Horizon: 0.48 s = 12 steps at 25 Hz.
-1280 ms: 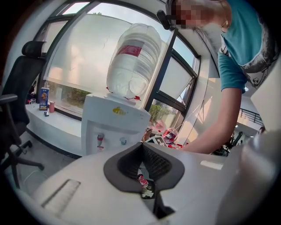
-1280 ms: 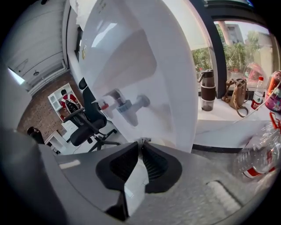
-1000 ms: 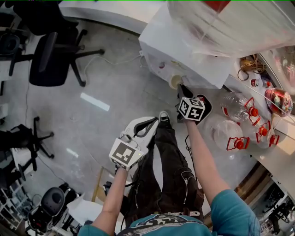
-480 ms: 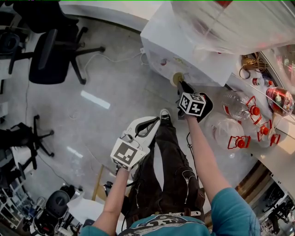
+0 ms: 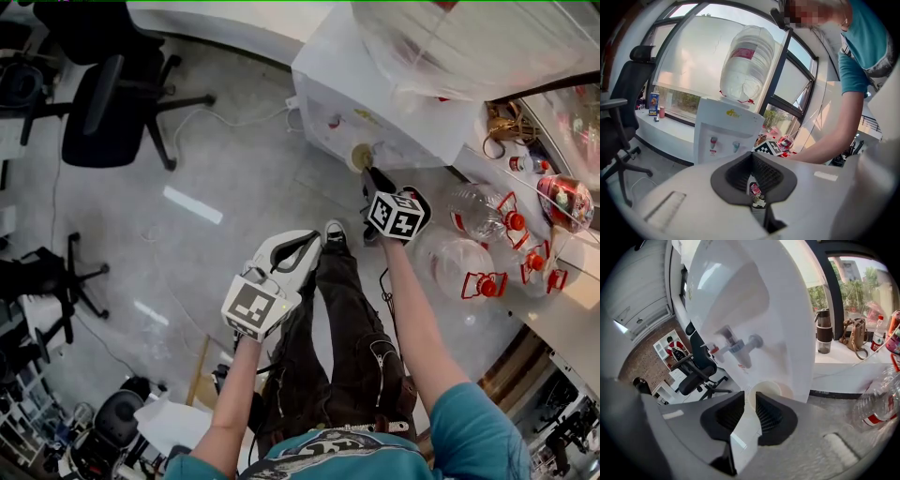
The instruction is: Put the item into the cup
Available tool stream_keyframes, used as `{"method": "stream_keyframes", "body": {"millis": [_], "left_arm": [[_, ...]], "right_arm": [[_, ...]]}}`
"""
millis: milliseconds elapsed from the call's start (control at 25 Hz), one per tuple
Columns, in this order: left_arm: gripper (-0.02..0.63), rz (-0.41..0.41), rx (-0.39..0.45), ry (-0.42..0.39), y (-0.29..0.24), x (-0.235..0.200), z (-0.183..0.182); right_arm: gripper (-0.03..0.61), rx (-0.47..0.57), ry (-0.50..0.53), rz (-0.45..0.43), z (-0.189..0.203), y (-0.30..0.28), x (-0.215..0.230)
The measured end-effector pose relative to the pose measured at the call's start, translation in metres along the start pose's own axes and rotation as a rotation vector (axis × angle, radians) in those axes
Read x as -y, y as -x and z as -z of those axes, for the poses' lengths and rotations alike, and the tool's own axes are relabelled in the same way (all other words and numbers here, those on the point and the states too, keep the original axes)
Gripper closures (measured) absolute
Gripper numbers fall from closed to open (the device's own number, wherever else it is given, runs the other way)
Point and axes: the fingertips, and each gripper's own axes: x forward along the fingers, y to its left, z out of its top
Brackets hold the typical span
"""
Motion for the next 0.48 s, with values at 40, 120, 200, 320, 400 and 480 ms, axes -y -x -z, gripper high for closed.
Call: {"method": "stream_keyframes", "body": {"millis": [40, 120, 200, 320, 400, 480], "left_arm": [[0.602, 0.0, -0.002, -0.003, 0.001, 0.002, -0.003], [0.601, 0.007, 0.008, -0.011, 0.004, 0.006, -0.007], [0.601, 0.016, 0.02, -0.022, 0.007, 0.01, -0.009], [0.601, 0.028, 0.027, -0.036, 0.015, 0.018, -0.017], [0.601, 0.038, 0.028, -0.049, 0.02, 0.025, -0.023], [0.601, 0.044, 0.024, -0.064, 0.026, 0.029, -0.027]], "right_arm": [[0.502, 0.005, -0.007, -0.009, -0.001, 0.006, -0.003], [0.502, 0.016, -0.017, -0.024, -0.004, 0.018, -0.009], [0.502, 0.026, -0.016, -0.039, -0.008, 0.03, -0.017], [0.502, 0.038, 0.004, -0.071, -0.015, 0.049, -0.033], [0.502, 0.051, 0.019, -0.095, -0.022, 0.064, -0.044], [0.502, 0.069, 0.032, -0.115, -0.032, 0.078, -0.056]]}}
